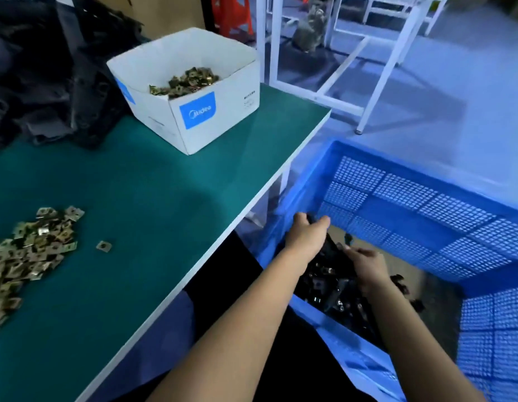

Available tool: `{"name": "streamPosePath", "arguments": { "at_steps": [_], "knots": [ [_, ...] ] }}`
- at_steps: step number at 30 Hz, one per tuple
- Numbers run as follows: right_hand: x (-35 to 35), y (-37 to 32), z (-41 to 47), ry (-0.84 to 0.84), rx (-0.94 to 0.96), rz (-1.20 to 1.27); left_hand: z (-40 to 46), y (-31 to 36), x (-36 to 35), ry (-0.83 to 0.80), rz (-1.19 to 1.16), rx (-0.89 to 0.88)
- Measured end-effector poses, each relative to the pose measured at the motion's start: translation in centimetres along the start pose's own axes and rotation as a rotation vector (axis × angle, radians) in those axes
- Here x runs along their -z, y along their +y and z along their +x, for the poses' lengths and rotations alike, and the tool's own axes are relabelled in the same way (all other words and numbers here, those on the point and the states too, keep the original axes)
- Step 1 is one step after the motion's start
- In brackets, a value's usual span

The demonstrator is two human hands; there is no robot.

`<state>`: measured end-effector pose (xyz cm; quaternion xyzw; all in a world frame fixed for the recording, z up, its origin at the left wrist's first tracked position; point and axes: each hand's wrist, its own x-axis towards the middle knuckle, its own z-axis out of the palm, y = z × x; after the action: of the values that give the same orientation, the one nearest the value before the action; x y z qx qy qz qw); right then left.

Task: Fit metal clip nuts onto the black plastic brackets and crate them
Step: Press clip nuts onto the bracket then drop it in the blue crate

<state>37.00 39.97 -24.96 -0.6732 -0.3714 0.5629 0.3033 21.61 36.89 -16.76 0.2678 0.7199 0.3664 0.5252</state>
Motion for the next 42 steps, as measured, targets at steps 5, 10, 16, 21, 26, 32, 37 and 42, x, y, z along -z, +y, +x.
{"name": "streamPosePath", "arguments": {
  "at_steps": [5, 10, 16, 21, 26, 32, 37, 42],
  "knots": [
    [0.3, 5.4, 1.6, 0.04, -0.144, -0.48, 1.2, -3.8, 1.3, 0.003, 0.4, 0.073],
    [-0.7, 4.2, 1.5, 0.117, -0.244, -0.388, 1.0, -3.2, 1.7, 0.077, 0.55, -0.042],
    [-5.4, -8.7, -2.6, 0.247, 0.206, -0.36, -1.4, 4.6, 2.8, 0.261, 0.457, -0.395],
    [-9.0, -19.4, -11.7, 0.257, 0.74, -0.187, -7.3, 12.9, 6.9, 0.455, 0.07, -0.852],
    [-16.2, -22.9, -19.7, -0.001, 0.969, -0.173, -11.7, 14.2, 16.0, 0.674, -0.135, -0.94],
    [-29.3, -20.1, -27.4, -0.512, 0.955, -0.388, -14.7, 7.0, 29.1, 1.069, -0.201, -0.702],
    [-37.3, -15.5, -34.6, -0.668, 1.311, -0.793, -18.9, -1.6, 38.2, 1.344, -0.165, -0.569],
    [-43.1, -12.5, -38.8, -0.721, 1.531, -0.933, -23.0, -9.4, 45.1, 1.581, 0.284, -0.423]
  ]
}}
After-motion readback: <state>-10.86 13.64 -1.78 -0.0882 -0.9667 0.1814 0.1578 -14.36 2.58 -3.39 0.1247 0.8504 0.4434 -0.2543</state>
